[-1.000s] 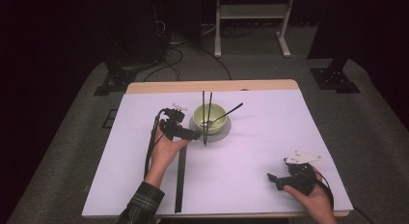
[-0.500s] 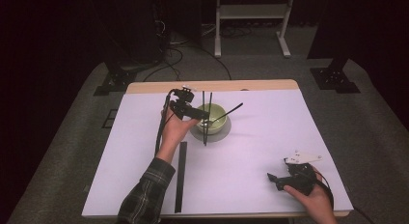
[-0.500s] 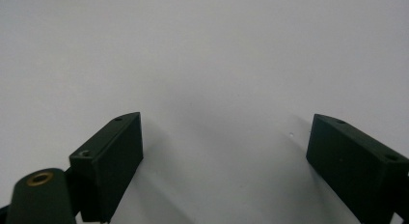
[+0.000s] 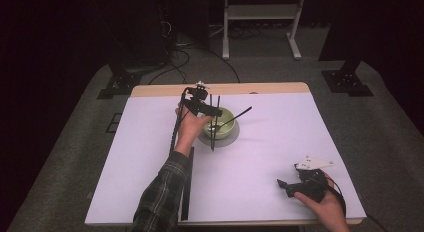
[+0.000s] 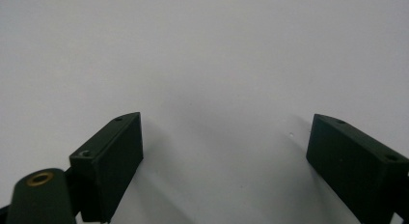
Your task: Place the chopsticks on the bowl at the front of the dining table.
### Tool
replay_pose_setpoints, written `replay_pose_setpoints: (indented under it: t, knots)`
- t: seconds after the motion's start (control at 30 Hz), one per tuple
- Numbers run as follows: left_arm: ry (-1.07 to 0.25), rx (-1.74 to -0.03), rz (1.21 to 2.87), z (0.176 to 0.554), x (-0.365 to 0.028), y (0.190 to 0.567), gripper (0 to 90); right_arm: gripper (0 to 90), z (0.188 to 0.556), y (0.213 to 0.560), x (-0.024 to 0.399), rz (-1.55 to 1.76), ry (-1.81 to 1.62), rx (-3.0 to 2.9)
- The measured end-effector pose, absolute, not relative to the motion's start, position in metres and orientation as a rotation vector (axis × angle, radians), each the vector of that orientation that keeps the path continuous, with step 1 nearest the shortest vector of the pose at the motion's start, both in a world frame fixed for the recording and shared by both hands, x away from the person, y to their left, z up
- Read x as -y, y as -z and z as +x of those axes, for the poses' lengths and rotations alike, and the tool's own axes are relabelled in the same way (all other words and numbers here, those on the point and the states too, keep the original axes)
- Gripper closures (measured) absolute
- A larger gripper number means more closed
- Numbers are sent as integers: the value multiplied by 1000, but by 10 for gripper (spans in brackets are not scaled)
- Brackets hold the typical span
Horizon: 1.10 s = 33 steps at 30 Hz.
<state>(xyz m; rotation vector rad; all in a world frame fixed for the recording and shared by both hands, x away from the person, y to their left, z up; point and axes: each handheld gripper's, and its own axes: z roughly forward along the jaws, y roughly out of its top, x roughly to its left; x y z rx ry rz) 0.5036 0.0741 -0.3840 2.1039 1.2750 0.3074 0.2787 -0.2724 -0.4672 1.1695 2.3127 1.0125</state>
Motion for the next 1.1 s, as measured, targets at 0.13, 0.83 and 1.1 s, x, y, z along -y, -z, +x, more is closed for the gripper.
replay_pose_setpoints:
  t: [0.13, 0.83, 1.1]
  knots:
    - [-305, -1290, 2112, 508, -74, 390, 0, 114, 279, 467, 272, 1169, -1013, -2312]
    - [-287, -1340, 2114, 508, -85, 396, 0, 114, 279, 467, 272, 1170, -1013, -2313]
    - [-291, -1346, 2112, 507, -90, 396, 0, 114, 279, 467, 272, 1171, -1013, -2313]
